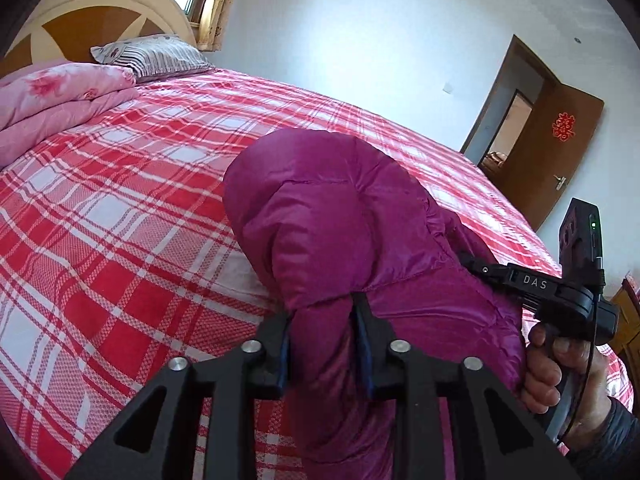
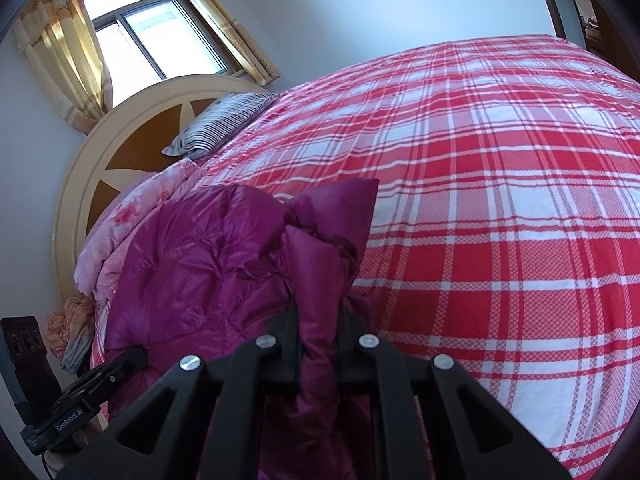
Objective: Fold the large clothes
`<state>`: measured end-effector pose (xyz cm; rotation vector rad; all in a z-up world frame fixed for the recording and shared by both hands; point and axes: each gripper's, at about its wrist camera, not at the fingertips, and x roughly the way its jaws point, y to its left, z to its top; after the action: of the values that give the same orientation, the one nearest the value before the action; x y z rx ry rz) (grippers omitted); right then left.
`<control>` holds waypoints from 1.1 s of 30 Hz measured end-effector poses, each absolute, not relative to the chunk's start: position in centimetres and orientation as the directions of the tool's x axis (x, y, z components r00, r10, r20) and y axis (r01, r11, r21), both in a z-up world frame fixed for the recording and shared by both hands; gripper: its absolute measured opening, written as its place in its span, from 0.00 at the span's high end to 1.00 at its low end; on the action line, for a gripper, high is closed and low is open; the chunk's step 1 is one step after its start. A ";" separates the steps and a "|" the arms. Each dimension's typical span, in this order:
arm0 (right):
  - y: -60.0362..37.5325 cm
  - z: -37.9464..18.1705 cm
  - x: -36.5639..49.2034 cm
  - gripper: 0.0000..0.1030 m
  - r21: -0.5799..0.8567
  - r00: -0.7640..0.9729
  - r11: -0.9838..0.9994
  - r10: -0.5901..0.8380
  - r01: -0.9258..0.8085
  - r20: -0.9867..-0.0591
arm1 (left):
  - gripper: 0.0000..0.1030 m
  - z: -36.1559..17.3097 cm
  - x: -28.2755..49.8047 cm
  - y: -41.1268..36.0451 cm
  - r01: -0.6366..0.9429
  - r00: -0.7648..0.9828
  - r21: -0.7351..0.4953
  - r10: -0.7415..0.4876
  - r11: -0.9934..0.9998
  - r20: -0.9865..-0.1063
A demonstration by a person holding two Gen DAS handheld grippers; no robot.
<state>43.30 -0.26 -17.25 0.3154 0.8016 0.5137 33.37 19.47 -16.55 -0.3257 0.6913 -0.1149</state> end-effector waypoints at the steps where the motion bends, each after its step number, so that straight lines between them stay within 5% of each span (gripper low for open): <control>1: -0.2 -17.5 43.5 0.87 0.453 0.581 0.836 0.544 -0.311 -0.605 | 0.64 -16.8 33.4 19.4 -0.013 0.764 -0.326 -0.201 0.945 -0.613; 11: -0.5 -19.7 44.4 0.82 0.452 0.531 0.849 0.525 -0.273 -0.665 | 0.44 -17.7 33.5 18.9 -0.071 0.757 -0.305 -0.148 0.950 -0.636; 16: -1.3 -19.0 44.0 0.62 0.436 0.544 0.864 0.499 -0.253 -0.674 | 0.38 -15.8 32.1 18.6 -0.125 0.752 -0.243 -0.068 0.962 -0.656; 24: -2.2 -14.3 39.7 0.33 0.330 0.657 0.906 0.421 -0.266 -0.626 | 0.27 -10.7 27.0 18.3 -0.104 0.831 -0.217 -0.035 0.971 -0.554; 33: -2.9 -9.7 31.8 0.19 0.270 0.773 0.933 0.349 -0.237 -0.530 | 0.22 -6.9 22.5 17.4 -0.055 0.875 -0.202 -0.050 0.978 -0.482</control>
<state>31.81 -2.86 -9.67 0.1920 0.6106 0.3195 22.51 17.36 -6.94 -0.2131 0.5067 0.0027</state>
